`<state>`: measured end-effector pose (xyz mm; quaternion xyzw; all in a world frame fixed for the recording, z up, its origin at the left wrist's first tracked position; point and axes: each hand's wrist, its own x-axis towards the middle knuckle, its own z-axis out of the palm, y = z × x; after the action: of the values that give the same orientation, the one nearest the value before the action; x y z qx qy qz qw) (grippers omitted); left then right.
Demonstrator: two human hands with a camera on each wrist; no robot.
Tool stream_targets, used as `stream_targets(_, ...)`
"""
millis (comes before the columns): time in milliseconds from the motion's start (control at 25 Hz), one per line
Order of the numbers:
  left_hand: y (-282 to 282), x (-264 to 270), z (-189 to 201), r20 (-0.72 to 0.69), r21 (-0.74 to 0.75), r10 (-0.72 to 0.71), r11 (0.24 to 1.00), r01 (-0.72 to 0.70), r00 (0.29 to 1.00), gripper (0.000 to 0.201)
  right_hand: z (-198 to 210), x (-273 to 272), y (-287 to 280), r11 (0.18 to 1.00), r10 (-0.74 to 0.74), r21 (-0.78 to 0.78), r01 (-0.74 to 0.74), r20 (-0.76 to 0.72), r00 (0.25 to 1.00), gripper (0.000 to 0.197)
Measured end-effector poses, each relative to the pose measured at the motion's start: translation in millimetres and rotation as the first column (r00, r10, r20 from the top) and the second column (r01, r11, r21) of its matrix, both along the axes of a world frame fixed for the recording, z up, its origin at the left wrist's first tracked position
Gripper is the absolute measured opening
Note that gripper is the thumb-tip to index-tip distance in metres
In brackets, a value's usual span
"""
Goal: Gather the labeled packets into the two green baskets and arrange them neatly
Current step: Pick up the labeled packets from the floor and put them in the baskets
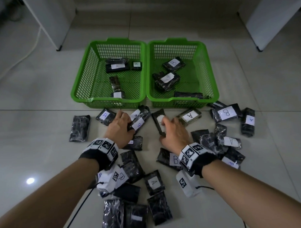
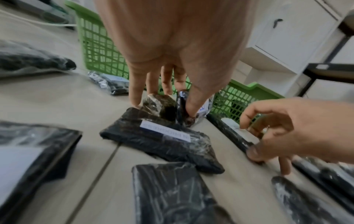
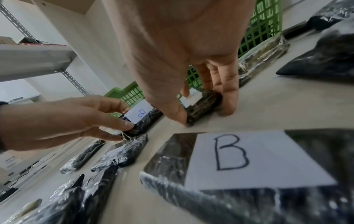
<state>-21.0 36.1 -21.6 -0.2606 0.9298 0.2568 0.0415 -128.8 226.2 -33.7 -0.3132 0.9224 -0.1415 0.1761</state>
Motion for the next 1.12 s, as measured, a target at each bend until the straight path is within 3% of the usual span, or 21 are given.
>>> stream_targets(160,-3,8,9,-0.102,0.163,0.13,0.98,-0.112,0.986,0.03,12,3,14,0.977,-0.074,-0.201,0.071,-0.005,0.997,0.069)
stream_targets(280,-6,17,24,-0.294,0.194,0.171,0.974,-0.117,0.94,0.028,25,6,28,0.93,-0.118,-0.352,0.108,-0.008,0.993,0.08)
stream_targets(400,-13,16,44,-0.451,0.364,0.269,0.926,-0.1,0.851,0.026,35,4,38,0.867,-0.136,-0.482,0.126,0.014,0.991,0.075)
stream_targets(520,-21,3,59,-0.499,0.312,0.222,0.948,-0.066,0.838,0.024,40,-1,44,0.824,-0.089,-0.561,0.08,0.012,0.996,0.061)
stream_targets(720,-37,-22,75,-0.516,0.202,0.158,0.978,-0.059,0.842,0.027,42,-17,40,0.768,-0.102,-0.635,0.084,0.008,0.995,0.059)
stream_targets(840,-45,-25,74,-0.548,0.213,0.207,0.972,-0.104,0.81,0.028,44,-38,22,0.755,-0.108,-0.653,0.051,-0.048,0.993,0.065)
stream_targets(960,-64,-22,74,-0.507,0.172,0.337,0.942,-0.289,0.794,0.024,56,-60,-13,0.8,-0.074,-0.6,-0.014,-0.123,0.99,0.066)
stream_targets(1040,-84,-14,78,-0.478,0.105,0.417,0.901,-0.421,0.773,0.024,66,-71,-48,0.86,-0.008,-0.504,-0.077,-0.165,0.986,0.053)
stream_targets(1120,-98,-4,84,-0.526,0.123,0.454,0.878,-0.463,0.719,0.023,71,-77,-90,0.887,0.102,-0.422,-0.186,-0.214,0.972,0.042)
